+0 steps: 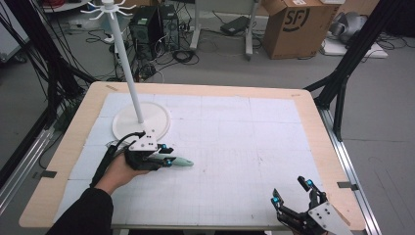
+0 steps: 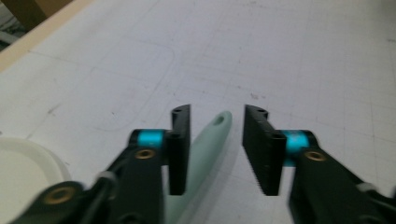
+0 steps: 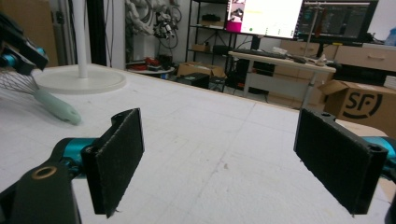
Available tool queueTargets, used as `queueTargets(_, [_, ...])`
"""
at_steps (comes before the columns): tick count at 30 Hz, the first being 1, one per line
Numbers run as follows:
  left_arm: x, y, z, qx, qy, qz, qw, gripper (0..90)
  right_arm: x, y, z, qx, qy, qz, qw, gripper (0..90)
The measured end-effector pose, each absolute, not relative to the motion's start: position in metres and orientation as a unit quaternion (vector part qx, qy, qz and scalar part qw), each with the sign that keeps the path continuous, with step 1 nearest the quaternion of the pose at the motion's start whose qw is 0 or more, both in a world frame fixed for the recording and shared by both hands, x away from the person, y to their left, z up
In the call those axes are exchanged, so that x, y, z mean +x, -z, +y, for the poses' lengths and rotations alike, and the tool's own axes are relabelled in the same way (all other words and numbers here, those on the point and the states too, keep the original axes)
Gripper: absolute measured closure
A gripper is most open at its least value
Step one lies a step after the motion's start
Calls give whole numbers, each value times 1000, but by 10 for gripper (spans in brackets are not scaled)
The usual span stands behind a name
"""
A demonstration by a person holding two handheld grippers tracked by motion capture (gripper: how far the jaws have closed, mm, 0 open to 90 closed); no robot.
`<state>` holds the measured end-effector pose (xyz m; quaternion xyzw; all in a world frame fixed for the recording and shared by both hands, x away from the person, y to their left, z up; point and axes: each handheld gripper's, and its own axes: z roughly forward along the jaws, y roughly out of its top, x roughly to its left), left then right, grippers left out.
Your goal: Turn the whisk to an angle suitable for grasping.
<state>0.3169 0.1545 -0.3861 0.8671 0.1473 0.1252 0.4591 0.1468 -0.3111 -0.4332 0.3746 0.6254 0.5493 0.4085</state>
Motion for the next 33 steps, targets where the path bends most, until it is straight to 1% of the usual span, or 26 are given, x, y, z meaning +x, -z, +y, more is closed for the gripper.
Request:
queueTargets(1, [319,384,157,865,-121,149,463,516,145,433,-313,376,-548,624,410,155])
queueTargets(2, [323,383,159,867,-113,150,462,502,144,433,-314,379,-547,623,411,155])
queueTargets(4, [327,383,160,873,-112,151,450,406,140,433,-318,383,-545,620,415,155])
queueTargets(6, [331,385,161,874,-98,151,452,370,137,433,-321,387,-544,616,418,155])
queueTargets(9, [334,388,161,878,-84,141,449,280,134,434,-324,393,-541,614,421,156])
queueTargets(12, [337,391,159,888,-88,128,433,220,132,434,-326,395,-539,612,422,155])
queueTargets(19, [340,389,160,899,-100,118,409,208,130,434,-327,396,-538,612,423,156])
queueTargets(29, [339,398,150,911,-89,109,387,220,133,434,-325,392,-540,613,423,156])
queueTargets(33, [340,405,144,924,-87,101,358,234,135,434,-323,389,-541,615,421,155])
